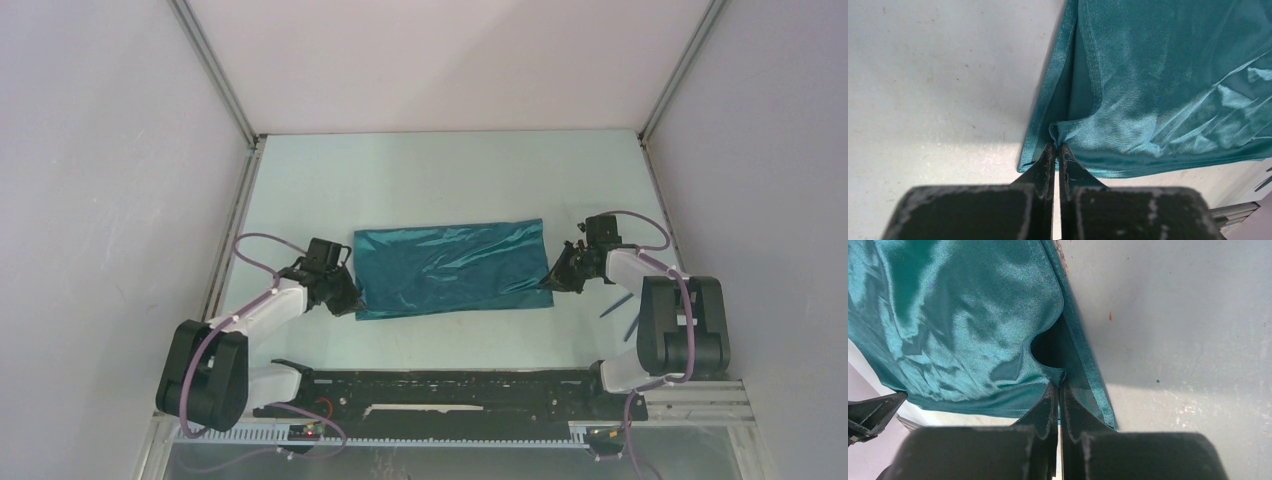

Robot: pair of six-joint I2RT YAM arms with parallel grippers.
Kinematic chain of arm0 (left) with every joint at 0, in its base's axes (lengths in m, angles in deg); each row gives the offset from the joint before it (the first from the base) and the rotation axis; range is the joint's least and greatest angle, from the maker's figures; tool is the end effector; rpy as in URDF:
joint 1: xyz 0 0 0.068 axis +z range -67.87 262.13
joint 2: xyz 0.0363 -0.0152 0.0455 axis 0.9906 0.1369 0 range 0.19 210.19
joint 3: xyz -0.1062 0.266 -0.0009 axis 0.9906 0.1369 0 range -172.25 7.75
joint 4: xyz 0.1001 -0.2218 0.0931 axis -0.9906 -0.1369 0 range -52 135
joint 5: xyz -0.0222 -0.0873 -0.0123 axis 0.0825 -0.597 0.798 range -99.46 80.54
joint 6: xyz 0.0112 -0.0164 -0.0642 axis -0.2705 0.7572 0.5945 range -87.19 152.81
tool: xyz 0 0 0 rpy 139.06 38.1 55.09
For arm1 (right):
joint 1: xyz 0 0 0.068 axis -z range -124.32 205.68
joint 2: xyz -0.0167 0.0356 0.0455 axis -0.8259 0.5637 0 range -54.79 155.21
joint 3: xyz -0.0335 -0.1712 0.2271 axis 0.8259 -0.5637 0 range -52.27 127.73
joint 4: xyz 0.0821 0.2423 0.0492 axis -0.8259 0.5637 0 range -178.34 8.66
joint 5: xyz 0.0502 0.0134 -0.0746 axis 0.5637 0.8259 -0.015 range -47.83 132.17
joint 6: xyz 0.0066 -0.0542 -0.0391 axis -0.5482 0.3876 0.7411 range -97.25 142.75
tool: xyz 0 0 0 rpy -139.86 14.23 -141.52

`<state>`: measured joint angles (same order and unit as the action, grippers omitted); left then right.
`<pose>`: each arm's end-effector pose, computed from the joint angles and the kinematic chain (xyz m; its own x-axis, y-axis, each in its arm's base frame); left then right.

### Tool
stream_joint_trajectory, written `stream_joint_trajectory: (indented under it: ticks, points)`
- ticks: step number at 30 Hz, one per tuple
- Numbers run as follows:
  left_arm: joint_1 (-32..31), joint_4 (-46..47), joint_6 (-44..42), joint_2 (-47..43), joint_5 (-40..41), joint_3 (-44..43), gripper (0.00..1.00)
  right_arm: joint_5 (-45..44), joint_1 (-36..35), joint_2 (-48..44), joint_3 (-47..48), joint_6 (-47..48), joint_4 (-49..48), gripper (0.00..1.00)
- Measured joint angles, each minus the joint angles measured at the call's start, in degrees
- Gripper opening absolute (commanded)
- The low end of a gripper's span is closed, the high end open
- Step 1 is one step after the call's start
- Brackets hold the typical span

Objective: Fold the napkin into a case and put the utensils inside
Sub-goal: Fold and flatten the napkin at the center of the board, then smooth out the rectangle-folded napkin at the center of the board.

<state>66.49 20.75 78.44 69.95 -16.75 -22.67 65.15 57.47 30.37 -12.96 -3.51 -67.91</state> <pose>0.1976 -0.0624 0.1521 -0.8332 -0.5031 -0.2297 -0.3916 0.8299 -0.3973 0.2597 0.0127 0.1442 -0.8774 0.4350 -0.2025 0.2900 0.8170 0.4985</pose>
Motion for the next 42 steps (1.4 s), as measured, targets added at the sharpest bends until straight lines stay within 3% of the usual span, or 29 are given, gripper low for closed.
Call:
stream_joint_trajectory:
  ticks: [12, 16, 21, 23, 30, 42]
  points:
    - [0.00, -0.35, 0.00, -0.17, 0.87, 0.04, 0.06, -0.20, -0.68, -0.04, -0.02, 0.02, 0.52, 0.01]
    - [0.00, -0.76, 0.00, -1.01, 1.22, 0.11, 0.30, -0.17, -0.85, -0.04, -0.02, 0.02, 0.55, 0.18]
    - [0.00, -4.11, 0.37, -5.31, 1.57, 0.09, 0.61, -2.45, -1.20, -2.80, -0.11, -0.37, 3.19, 0.50]
    - [-0.02, -7.10, 0.46, -8.44, 2.10, -0.26, 0.67, -4.24, -1.49, -5.64, -0.13, -0.92, 4.90, 0.59]
    - [-0.02, -11.87, 0.20, -14.58, 2.62, -5.42, 0.75, -11.26, -5.90, -12.39, 2.16, -0.59, 9.22, 0.68]
    - [-0.81, 0.22, 0.26, -2.51, -6.95, -1.40, 0.81, -3.23, -6.60, -5.73, 3.19, 0.85, 6.67, 0.74]
